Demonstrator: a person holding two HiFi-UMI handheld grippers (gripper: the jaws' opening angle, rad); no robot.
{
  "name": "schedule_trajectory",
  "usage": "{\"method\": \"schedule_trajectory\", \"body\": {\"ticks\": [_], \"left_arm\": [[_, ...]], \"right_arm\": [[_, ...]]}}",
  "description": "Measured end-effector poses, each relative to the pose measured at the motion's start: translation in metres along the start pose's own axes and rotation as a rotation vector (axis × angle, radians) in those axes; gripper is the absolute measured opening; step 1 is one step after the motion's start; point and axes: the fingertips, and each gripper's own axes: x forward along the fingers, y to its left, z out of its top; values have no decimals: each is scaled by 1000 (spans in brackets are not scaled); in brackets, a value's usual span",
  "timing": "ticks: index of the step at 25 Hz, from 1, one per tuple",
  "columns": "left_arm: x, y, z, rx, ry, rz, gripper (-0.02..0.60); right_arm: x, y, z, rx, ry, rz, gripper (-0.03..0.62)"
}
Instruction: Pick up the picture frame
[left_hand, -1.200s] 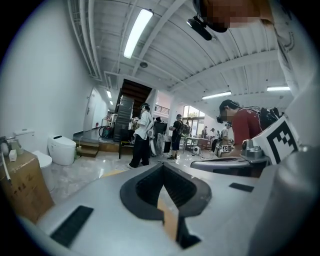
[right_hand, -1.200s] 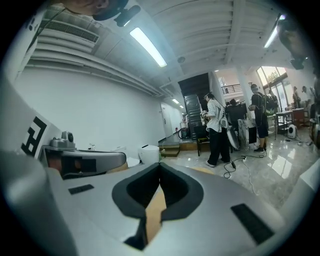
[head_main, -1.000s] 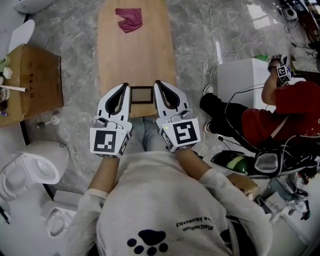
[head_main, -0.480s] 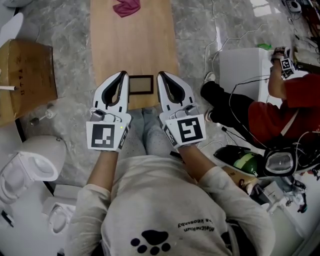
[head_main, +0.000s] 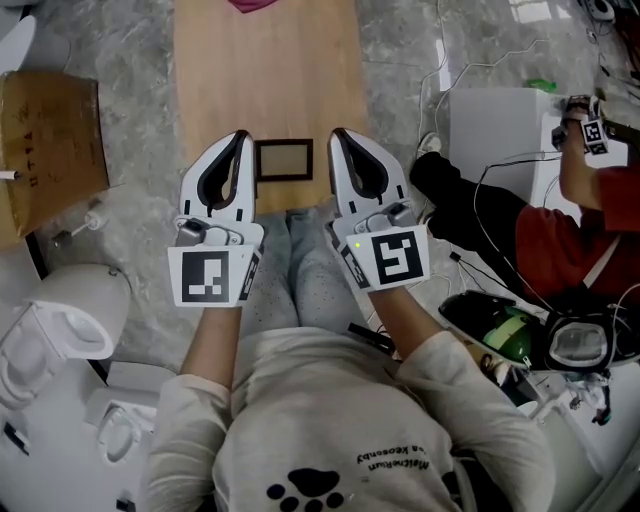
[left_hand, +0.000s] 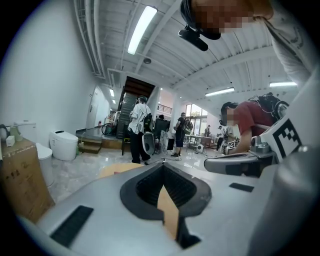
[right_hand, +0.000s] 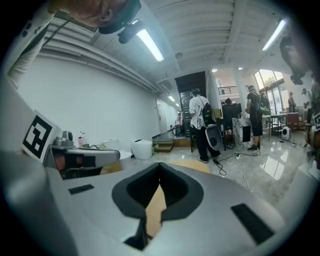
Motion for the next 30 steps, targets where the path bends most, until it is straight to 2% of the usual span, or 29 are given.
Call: {"method": "schedule_trajectory", "body": {"ticks": [4, 16, 20, 30], "left_arm": [[3, 0, -10, 19, 5, 4, 8], [10, -7, -38, 6, 5, -26, 8], [10, -3, -57, -3, 47, -16, 8], [18, -4, -106, -23, 89, -40, 8]], "right_arm": [[4, -3, -8, -3, -6, -2, 8], [7, -7, -42, 8, 5, -13, 8], [12, -1, -54, 0, 20, 4, 8], [22, 1, -94, -8, 35, 26, 8]]}}
